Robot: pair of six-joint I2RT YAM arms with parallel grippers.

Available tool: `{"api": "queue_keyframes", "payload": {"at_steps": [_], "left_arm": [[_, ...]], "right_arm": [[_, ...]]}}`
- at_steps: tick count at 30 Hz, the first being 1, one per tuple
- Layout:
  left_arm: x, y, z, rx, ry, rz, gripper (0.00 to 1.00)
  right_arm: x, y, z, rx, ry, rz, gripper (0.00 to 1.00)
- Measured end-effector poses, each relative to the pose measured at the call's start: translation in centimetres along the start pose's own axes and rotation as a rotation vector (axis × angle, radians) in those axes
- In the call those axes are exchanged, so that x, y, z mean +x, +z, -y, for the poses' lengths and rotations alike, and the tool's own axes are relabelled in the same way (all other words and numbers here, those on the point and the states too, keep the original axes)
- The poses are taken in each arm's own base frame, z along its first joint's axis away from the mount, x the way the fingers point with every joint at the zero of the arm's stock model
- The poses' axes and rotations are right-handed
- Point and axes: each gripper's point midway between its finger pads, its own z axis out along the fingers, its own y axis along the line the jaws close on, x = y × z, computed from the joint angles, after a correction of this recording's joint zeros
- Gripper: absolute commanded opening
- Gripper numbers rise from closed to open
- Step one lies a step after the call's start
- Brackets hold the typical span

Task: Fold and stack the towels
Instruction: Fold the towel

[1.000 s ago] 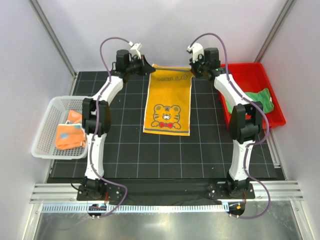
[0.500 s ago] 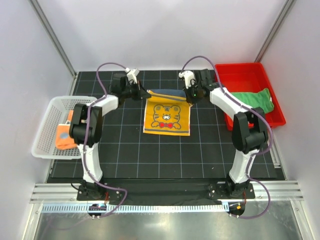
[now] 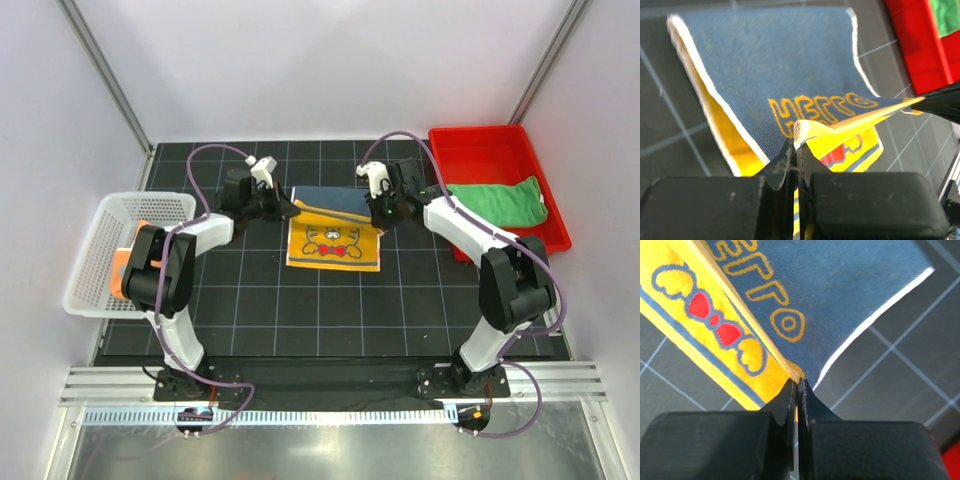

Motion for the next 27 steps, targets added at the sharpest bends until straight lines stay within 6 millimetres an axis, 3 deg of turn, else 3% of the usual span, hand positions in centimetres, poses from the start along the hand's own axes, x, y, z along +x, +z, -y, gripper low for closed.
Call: {"api": "queue_keyframes", "payload": {"at_steps": [5, 8, 13, 15, 18, 24, 27], "left_arm": [[3.1, -0.4, -1.1, -0.048, -0.029, -0.042, 0.07], [4.2, -0.4, -1.5, -0.071, -0.035, -0.056, 0.21], [4.8, -1.3, -2.0, -0.139, -0.035, -0.039, 0.34], [4.5, -1.9, -1.6, -0.166, -0.024, -0.020, 0.34], [3.1, -3.1, -0.7, -0.210, -0.004, 0.033, 0.38], [-0.1, -3.6, 0.4, -0.260, -0.017, 0.092, 0.41], [0.0, -3.0, 0.1, -0.290, -0.030, 0.085, 0.44]], "right_arm": [[1.7, 0.7, -1.5, -0.023, 0.022, -0.038, 0.02], [3.0, 0.9, -2.1, -0.028, 0.025, -0.076, 0.09], [4.3, 0.6, -2.9, -0.040, 0.028, -0.133, 0.27], [4.8, 0.4, -3.2, -0.048, 0.029, -0.154, 0.39], [5.4, 0.1, -3.7, -0.073, 0.035, -0.181, 0.44], [4.7, -0.6, -4.4, -0.086, 0.095, -0.172, 0.44], [3.2, -0.5, -3.3, 0.006, 0.197, -0.135, 0.41]]}}
